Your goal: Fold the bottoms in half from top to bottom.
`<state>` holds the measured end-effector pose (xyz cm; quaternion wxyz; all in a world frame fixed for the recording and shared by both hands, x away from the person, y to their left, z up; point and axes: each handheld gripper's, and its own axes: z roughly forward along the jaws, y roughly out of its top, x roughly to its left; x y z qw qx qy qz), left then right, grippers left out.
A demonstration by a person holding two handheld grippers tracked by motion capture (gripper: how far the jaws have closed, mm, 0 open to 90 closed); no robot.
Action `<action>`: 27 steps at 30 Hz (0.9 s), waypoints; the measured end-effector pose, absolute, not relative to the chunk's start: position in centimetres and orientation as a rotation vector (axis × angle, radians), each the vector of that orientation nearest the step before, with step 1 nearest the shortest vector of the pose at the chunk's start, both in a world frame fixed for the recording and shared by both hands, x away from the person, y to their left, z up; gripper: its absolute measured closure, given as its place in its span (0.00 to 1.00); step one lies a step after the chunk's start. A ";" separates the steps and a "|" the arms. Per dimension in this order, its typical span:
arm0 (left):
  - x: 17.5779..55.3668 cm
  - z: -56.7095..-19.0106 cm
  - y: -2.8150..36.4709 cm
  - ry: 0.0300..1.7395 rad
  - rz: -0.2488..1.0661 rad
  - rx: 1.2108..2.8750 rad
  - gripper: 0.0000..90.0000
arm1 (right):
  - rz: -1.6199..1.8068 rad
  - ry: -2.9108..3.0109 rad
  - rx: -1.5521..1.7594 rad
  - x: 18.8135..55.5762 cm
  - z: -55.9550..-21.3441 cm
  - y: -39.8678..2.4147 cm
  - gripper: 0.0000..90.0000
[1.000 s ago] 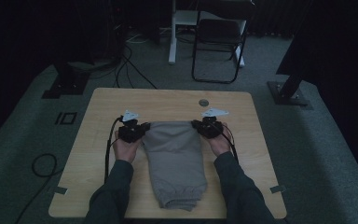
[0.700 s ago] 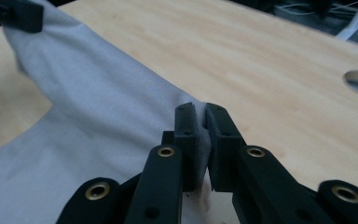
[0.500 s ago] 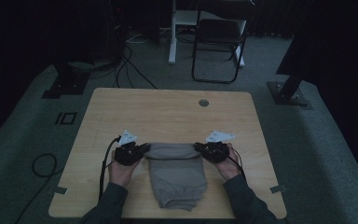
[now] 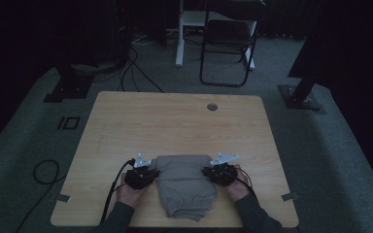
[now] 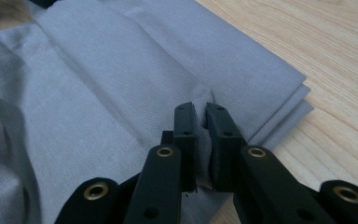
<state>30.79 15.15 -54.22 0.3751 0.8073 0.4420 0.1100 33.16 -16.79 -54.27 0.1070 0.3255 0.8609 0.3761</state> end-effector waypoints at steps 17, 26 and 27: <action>33.2 -54.7 15.0 1.153 0.342 2.031 0.94 | 1.098 2.484 0.972 34.7 -54.6 -16.7 0.93; 36.4 -54.8 14.7 1.192 0.405 2.008 0.94 | 1.101 2.428 1.010 37.6 -54.8 -16.4 0.93; 36.7 -54.8 14.6 1.200 0.407 2.003 0.94 | 1.094 2.420 1.015 38.1 -54.8 -16.4 0.93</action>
